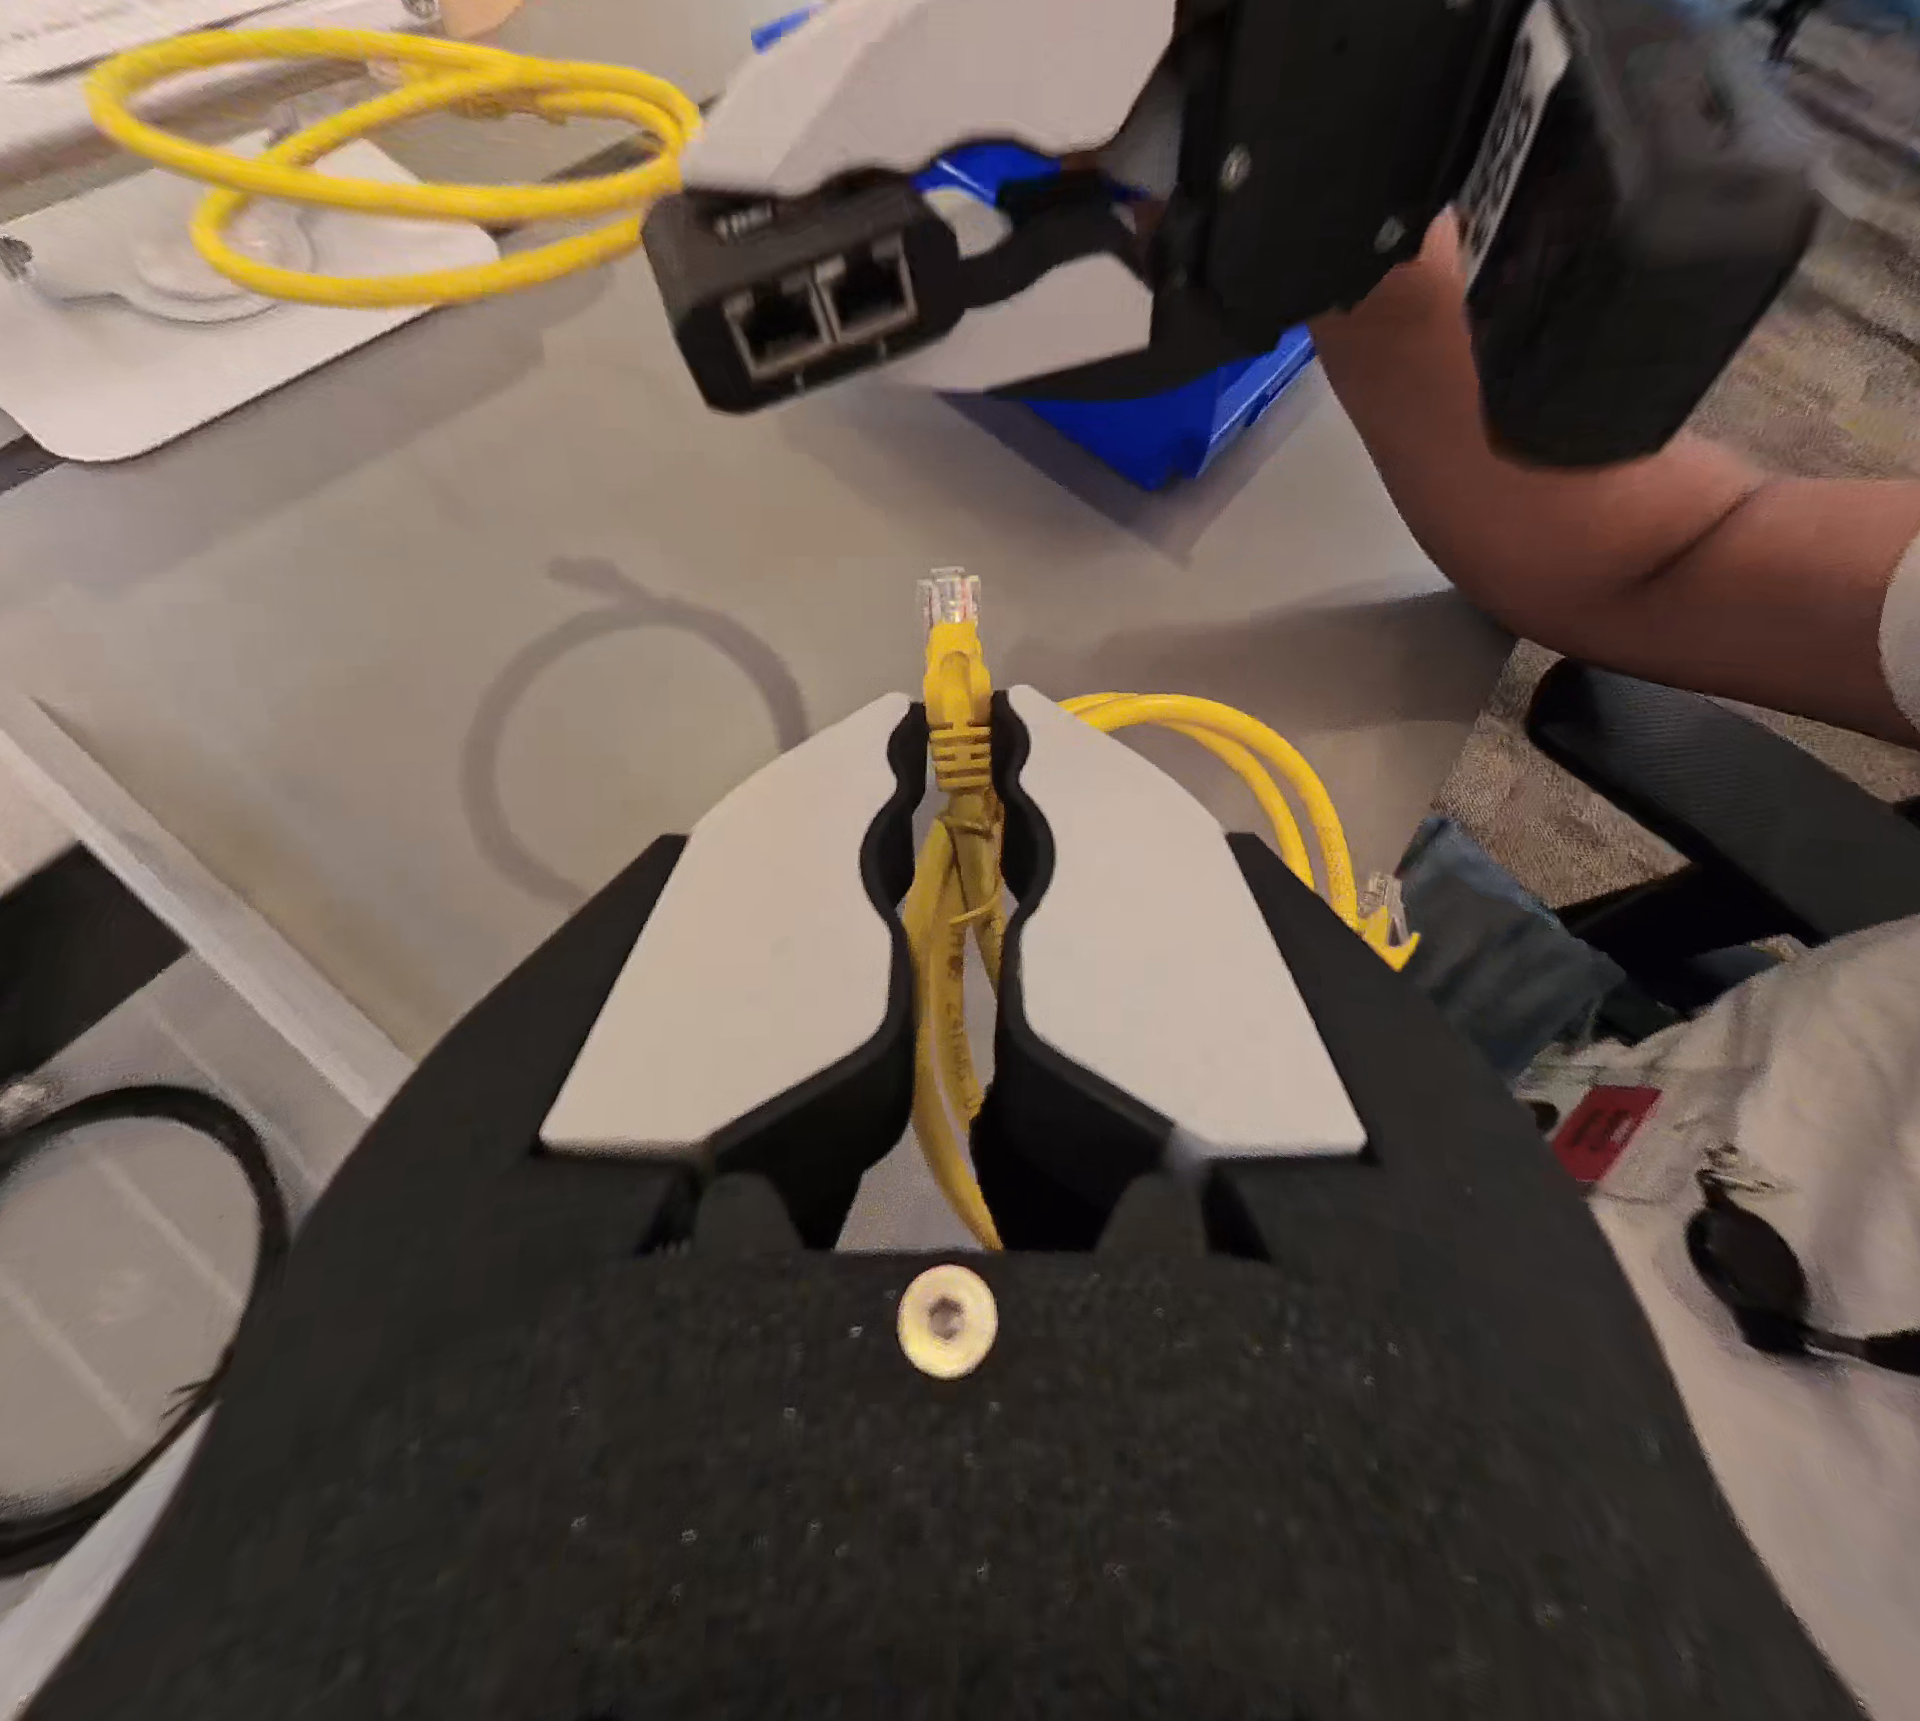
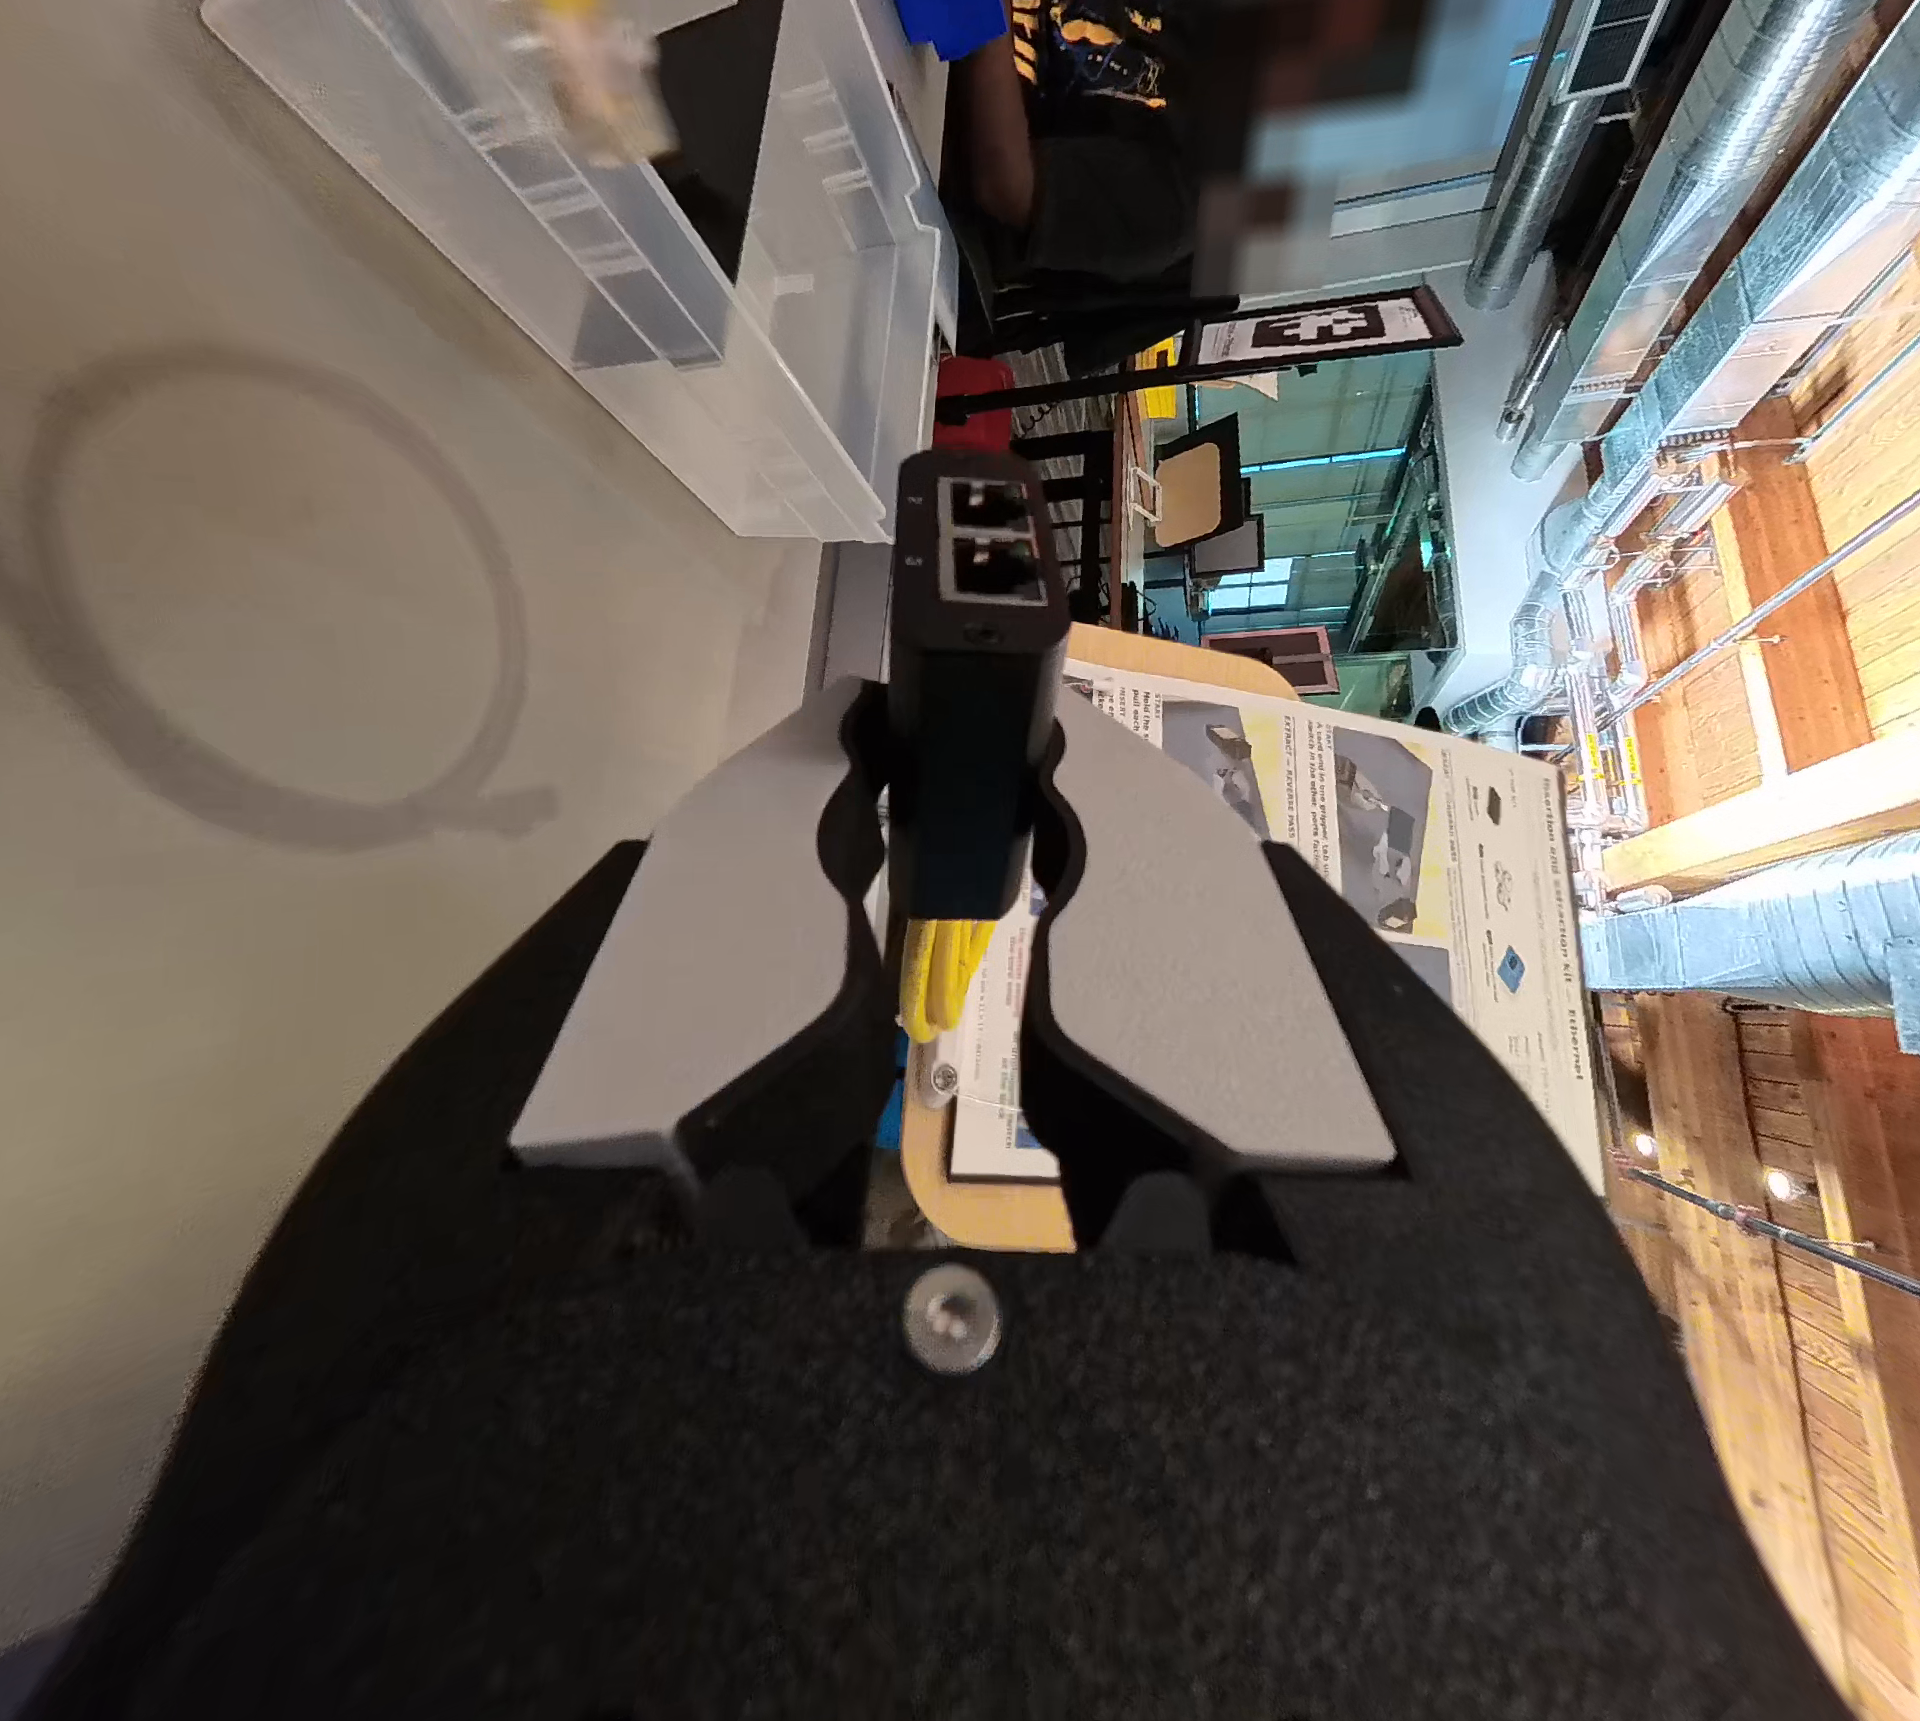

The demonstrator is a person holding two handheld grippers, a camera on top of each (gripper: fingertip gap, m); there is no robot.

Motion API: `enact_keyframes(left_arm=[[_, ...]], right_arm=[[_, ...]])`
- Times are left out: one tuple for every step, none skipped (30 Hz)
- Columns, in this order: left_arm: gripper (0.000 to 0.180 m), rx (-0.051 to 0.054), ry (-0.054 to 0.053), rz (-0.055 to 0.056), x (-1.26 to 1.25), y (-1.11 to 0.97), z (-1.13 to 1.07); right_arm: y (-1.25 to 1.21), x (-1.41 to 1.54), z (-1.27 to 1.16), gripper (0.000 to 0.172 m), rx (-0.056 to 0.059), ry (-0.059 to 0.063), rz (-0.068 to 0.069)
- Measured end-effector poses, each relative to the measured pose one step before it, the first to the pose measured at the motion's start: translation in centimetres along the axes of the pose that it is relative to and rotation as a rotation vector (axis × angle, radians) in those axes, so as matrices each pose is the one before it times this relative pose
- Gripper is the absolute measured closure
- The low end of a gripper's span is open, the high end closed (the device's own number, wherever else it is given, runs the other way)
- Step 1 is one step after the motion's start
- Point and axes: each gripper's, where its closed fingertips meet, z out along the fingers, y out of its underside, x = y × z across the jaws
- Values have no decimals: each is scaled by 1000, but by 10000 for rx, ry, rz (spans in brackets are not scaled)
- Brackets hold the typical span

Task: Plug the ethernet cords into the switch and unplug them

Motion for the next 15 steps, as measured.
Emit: enact_keyframes(left_arm=[[169, -176, 76, 44, 141, -852, -355], [169, -84, 93, 78, 123, -877, -263], [169, -199, -82, 73, -181, -626, -94], [169, -157, -172, 86, -353, -543, 28], [169, -120, -52, 39, -231, -470, 142], [169, -145, 31, -59, -122, -327, 272], [169, -135, 56, -68, -73, -216, 351], [169, -154, 1, -21, -149, -71, 467], [169, -101, -71, -61, -300, -35, 489], [169, -94, -17, -99, -278, 17, 476], [169, -69, 60, -134, -186, 27, 395], [169, -58, 71, -150, -138, 40, 273], [169, -37, -6, -91, -179, 42, 166], [169, 9, -58, -34, -180, -6, 59], [169, -2, -71, 16, -132, 9, -2]], right_arm=[[-30, -71, 52, 148, -90, -7, -100], [8, -13, 53, 147, -115, 18, -80], [8, 10, 55, 147, -99, 26, -51], [-12, -4, 40, 148, -73, -3, -19], [-31, -12, 29, 148, -62, -1, -27], [-41, 1, 43, 148, -52, 30, -29], [19, 20, 50, 148, -92, 29, -11], [26, -37, 73, 148, -100, -1, -34], [19, -64, 75, 148, -100, 11, -76], [6, -74, 80, 148, -80, 26, -107], [-26, -124, 74, 148, -52, -13, -86], [2, -102, 75, 148, -45, -10, -64], [244, -41, 114, 148, -162, 10, -54], [66, -47, 37, 148, -10, -2, -31], [21, -19, 1, 148, 32, -16, 41]])
